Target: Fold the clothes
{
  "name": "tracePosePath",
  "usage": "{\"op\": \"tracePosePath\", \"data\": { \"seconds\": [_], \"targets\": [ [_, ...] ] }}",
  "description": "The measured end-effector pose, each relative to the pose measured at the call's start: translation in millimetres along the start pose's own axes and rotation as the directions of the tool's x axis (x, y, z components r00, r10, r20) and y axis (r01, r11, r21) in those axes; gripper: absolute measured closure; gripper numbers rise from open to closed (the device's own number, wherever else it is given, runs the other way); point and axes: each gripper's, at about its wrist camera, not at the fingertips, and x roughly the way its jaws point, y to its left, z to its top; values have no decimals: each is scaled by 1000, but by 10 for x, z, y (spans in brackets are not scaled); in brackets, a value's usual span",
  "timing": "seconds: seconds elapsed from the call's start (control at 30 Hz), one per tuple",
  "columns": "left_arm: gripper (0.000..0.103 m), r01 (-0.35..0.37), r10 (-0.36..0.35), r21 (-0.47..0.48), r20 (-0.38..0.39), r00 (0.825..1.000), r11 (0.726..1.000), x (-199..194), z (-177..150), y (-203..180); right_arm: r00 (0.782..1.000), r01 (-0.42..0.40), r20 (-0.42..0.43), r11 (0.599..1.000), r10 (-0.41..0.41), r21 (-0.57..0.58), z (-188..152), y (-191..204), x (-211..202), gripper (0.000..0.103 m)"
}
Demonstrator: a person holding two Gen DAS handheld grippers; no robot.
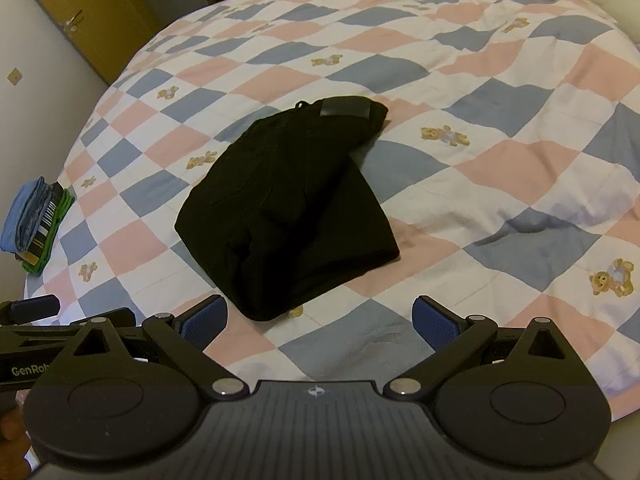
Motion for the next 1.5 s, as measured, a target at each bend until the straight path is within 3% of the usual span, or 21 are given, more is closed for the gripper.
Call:
{"op": "tracePosePath", "data": {
  "seconds": [0.4, 0.8, 0.97, 1.03, 1.23, 1.5],
  "targets": [
    [1, -5, 5, -19, 4, 1000, 1000, 23, -26, 6, 1000, 5, -12, 1000, -5, -1, 37, -15, 4, 2],
    [1, -110, 110, -8, 70, 991, 994, 18, 15, -53, 1000, -4, -15, 1000, 3, -13, 82, -12, 33, 2],
    [1, -64, 66, -36, 40, 997, 997, 42, 53, -42, 1000, -9, -16, 1000, 9, -26, 132, -13, 54, 1],
    [1, -87, 88, -29, 31, 996, 996, 48, 62, -50, 1000, -14, -17, 999, 13, -29, 163, -23, 73, 2],
    [1, -62, 66, -60, 66, 996, 996, 58, 94, -16, 999, -24, -24, 999, 23, -39, 220, -25, 118, 2],
    [1, -83, 85, -59, 39, 996, 995, 110, 129, -17, 998, -39, -44, 998, 37, -46, 283, -32, 195, 2]
  ]
}}
